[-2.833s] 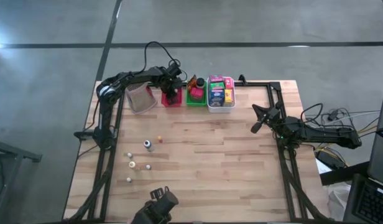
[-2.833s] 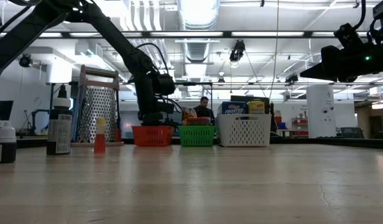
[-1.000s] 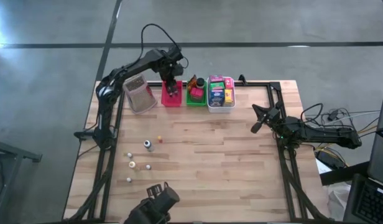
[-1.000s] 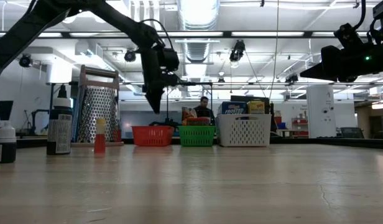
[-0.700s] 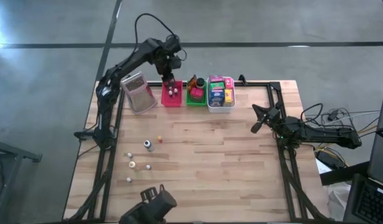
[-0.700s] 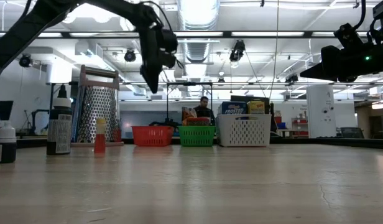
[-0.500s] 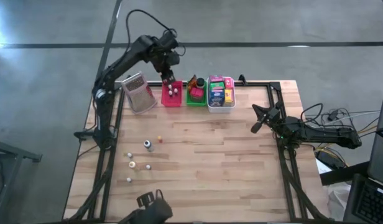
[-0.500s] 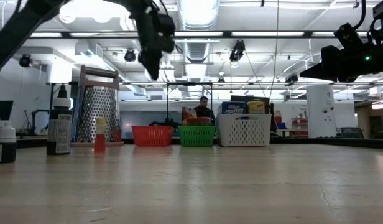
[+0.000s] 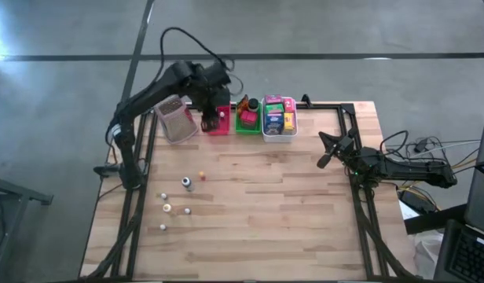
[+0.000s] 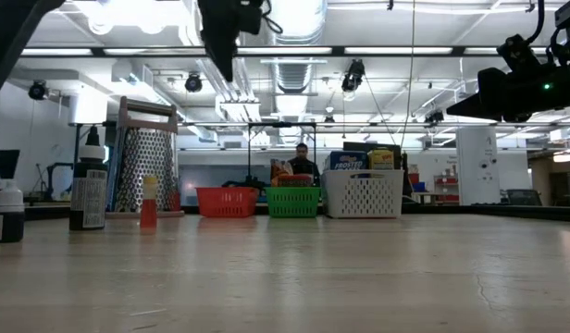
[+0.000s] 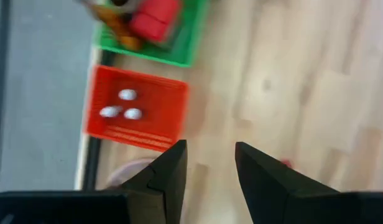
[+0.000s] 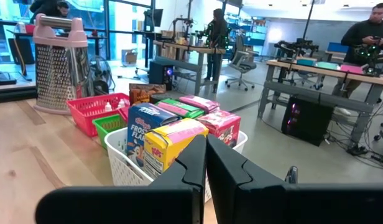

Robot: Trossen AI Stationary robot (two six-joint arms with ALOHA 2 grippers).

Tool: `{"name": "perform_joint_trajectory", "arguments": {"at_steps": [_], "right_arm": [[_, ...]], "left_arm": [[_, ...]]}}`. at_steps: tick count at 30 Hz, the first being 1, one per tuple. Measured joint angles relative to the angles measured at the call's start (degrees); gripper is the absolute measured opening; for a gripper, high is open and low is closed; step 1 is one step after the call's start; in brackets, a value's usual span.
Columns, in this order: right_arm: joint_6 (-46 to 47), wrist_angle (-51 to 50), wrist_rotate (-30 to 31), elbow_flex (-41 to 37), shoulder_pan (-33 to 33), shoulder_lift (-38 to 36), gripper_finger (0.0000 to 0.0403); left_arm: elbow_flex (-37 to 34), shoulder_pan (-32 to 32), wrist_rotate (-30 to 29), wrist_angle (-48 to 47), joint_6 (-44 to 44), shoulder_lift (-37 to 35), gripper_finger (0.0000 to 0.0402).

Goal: Pick & Place Kitchen Items
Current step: Put the large black food coloring bottle into the red bin

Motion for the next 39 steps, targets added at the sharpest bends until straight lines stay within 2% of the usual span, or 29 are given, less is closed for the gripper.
{"name": "perform_joint_trajectory", "arguments": {"at_steps": [7,11,17,20,24,27,31,39], "right_arm": [[0.0,0.0,0.0,0.0,0.0,0.0,0.0008],[0.0,0.0,0.0,0.0,0.0,0.0,0.0008],[0.0,0.0,0.0,0.0,0.0,0.0,0.0008],[0.0,0.0,0.0,0.0,0.0,0.0,0.0008],[0.0,0.0,0.0,0.0,0.0,0.0,0.0008],[0.0,0.0,0.0,0.0,0.0,0.0,0.0008],[0.0,0.0,0.0,0.0,0.0,0.0,0.0008],[0.0,0.0,0.0,0.0,0.0,0.0,0.0008]], "left_arm": [[-5.2,-10.2,-0.6,0.3,-4.8,-3.7,0.0142],[-12.2,-15.2,-1.4,0.3,-13.1,-7.4,0.0142],[-26.6,-21.8,-5.0,0.3,-27.4,-15.4,0.0142],[-32.1,-23.5,-5.5,0.3,-35.7,-19.5,0.0142],[-36.4,-24.4,-5.5,0.3,-42.2,-23.8,0.0142],[-38.6,-24.9,-5.5,0.9,-42.5,-26.0,0.0142],[-42.0,-27.4,-5.6,2.4,-37.2,-28.2,0.0142],[-50.0,-31.1,-6.0,6.8,-36.7,-30.5,0.0142]]}}
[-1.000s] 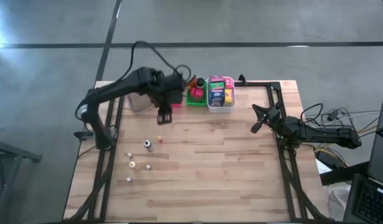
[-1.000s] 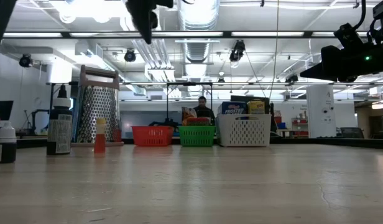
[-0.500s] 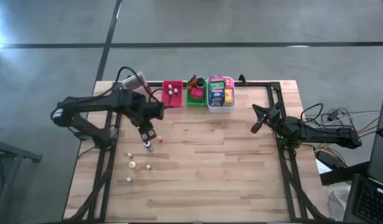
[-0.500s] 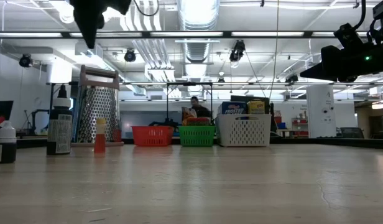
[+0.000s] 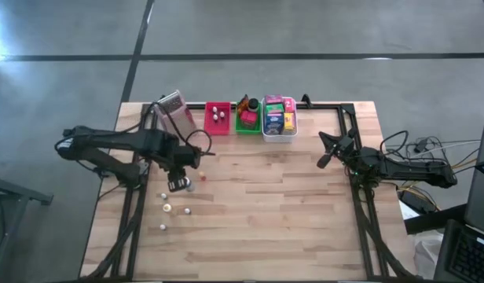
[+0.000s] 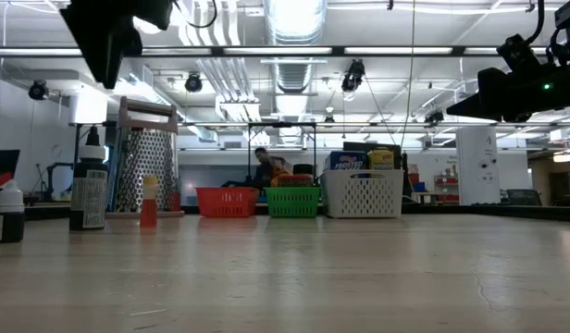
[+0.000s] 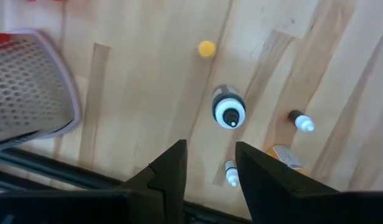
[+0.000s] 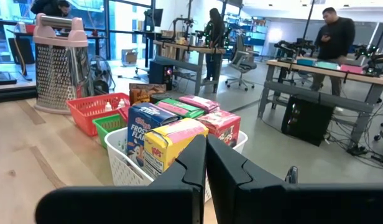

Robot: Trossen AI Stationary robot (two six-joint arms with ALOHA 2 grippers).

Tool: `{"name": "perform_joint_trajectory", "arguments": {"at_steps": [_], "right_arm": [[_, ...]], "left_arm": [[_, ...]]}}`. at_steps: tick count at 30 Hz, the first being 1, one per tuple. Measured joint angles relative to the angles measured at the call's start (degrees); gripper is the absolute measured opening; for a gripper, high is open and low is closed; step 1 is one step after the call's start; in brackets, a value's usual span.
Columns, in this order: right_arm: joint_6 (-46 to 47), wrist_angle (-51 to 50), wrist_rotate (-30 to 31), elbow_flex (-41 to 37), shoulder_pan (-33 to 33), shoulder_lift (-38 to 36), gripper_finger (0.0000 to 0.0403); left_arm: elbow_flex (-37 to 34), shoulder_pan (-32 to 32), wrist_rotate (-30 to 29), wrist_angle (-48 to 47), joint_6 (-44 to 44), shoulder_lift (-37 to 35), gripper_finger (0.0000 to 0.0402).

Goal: Pick & Place Kitchen Items
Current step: Put the large black food coloring bottle into the red bin

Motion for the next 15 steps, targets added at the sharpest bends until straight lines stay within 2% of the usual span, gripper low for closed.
{"name": "perform_joint_trajectory", "arguments": {"at_steps": [9,15], "right_arm": [[0.0,0.0,0.0,0.0,0.0,0.0,0.0008],[0.0,0.0,0.0,0.0,0.0,0.0,0.0008]], "left_arm": [[-5.6,-0.5,0.5,5.1,3.8,0.0,0.0142],[-6.8,-1.3,2.5,5.7,2.8,0.0,0.0142]]}}
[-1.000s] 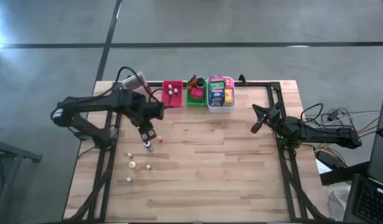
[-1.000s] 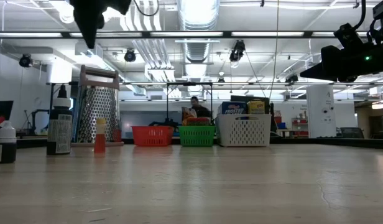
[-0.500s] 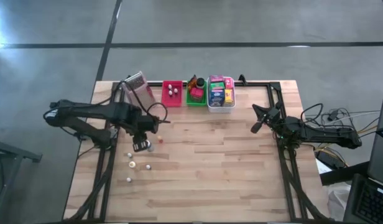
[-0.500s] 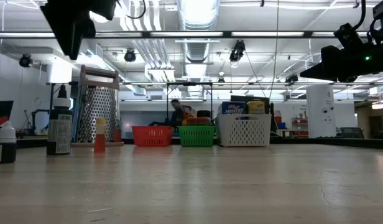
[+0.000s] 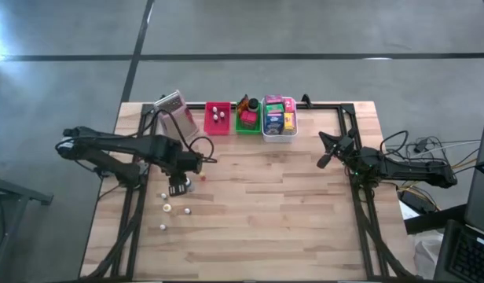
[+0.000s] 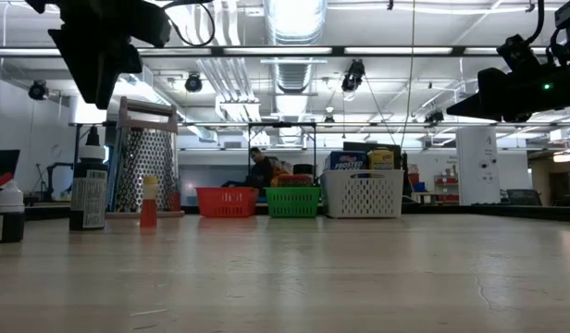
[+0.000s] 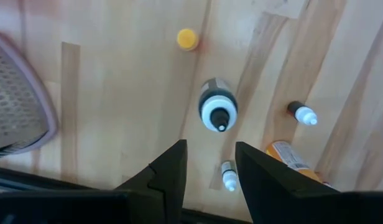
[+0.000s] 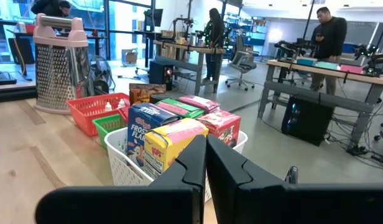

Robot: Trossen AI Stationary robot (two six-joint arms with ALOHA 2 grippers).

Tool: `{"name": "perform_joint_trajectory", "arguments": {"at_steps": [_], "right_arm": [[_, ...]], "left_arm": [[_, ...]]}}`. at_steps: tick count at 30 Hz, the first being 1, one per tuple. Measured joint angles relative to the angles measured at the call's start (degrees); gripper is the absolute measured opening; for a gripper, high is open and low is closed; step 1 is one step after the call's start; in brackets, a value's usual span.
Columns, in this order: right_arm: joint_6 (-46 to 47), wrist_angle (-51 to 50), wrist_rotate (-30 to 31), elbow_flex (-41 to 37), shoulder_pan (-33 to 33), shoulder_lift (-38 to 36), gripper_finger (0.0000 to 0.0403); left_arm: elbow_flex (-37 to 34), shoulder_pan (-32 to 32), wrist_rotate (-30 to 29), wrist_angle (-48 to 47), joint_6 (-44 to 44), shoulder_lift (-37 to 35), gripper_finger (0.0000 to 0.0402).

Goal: Pick & Place Kitchen Items
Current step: Put the large black food coloring bottle into the red bin

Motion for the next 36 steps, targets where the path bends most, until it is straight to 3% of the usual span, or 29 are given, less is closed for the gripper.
{"name": "perform_joint_trajectory", "arguments": {"at_steps": [22,36], "right_arm": [[0.0,0.0,0.0,0.0,0.0,0.0,0.0008],[0.0,0.0,0.0,0.0,0.0,0.0,0.0008]], "left_arm": [[-8.3,-2.8,0.2,10.7,5.6,0.0,0.0142],[-9.9,-2.8,0.1,11.0,5.2,0.1,0.0143]]}}
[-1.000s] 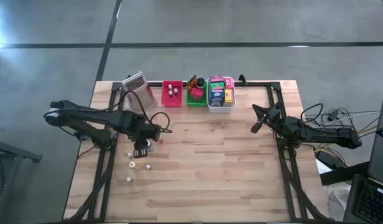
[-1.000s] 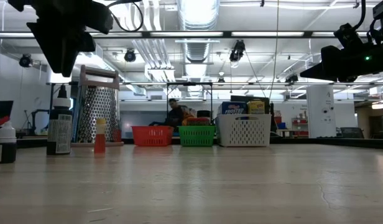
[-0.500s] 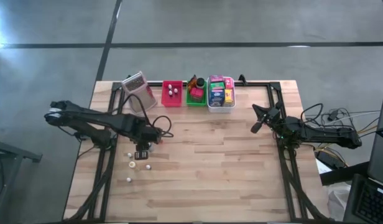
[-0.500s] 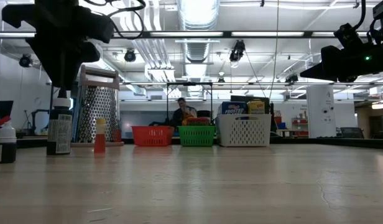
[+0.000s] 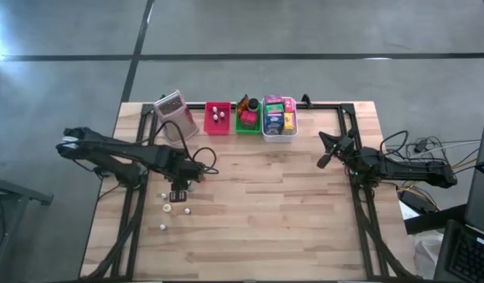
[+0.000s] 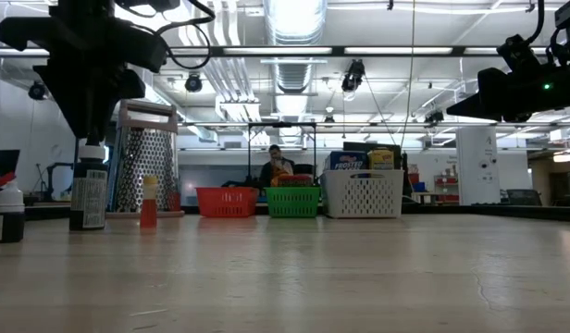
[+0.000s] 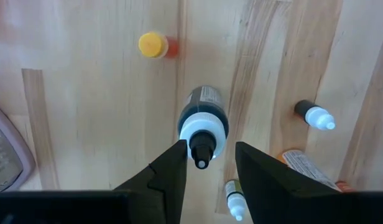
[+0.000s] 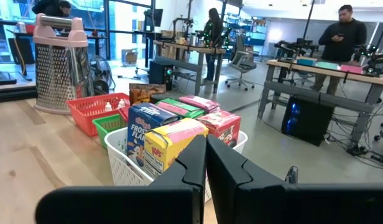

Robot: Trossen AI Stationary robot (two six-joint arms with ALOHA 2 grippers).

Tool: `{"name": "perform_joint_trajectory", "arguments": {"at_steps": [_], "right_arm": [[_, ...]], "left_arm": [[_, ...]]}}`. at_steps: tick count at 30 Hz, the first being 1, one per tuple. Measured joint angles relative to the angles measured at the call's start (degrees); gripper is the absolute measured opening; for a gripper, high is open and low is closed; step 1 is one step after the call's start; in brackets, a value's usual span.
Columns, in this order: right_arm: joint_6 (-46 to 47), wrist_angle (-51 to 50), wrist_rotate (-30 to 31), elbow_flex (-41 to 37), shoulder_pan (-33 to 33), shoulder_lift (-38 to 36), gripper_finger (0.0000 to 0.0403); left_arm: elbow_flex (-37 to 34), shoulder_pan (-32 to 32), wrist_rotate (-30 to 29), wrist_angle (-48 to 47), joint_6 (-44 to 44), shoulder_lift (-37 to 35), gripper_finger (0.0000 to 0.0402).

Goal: Pick & Place Kitchen Items
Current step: Put the large black food coloring bottle into the red bin

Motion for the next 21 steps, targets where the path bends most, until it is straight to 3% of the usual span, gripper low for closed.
{"name": "perform_joint_trajectory", "arguments": {"at_steps": [4,9,13,21], "right_arm": [[0.0,0.0,0.0,0.0,0.0,0.0,0.0008],[0.0,0.0,0.0,0.0,0.0,0.0,0.0008],[0.0,0.0,0.0,0.0,0.0,0.0,0.0008],[0.0,0.0,0.0,0.0,0.0,0.0,0.0008]], "left_arm": [[0.0,0.8,-1.1,-0.8,-0.5,0.0,0.0154],[0.4,1.0,-3.4,-1.3,-2.7,0.0,0.0202],[2.1,1.0,1.6,-4.3,-3.9,0.0,0.0234],[6.5,-0.2,1.3,-8.1,-7.2,-1.6,0.0223]]}}
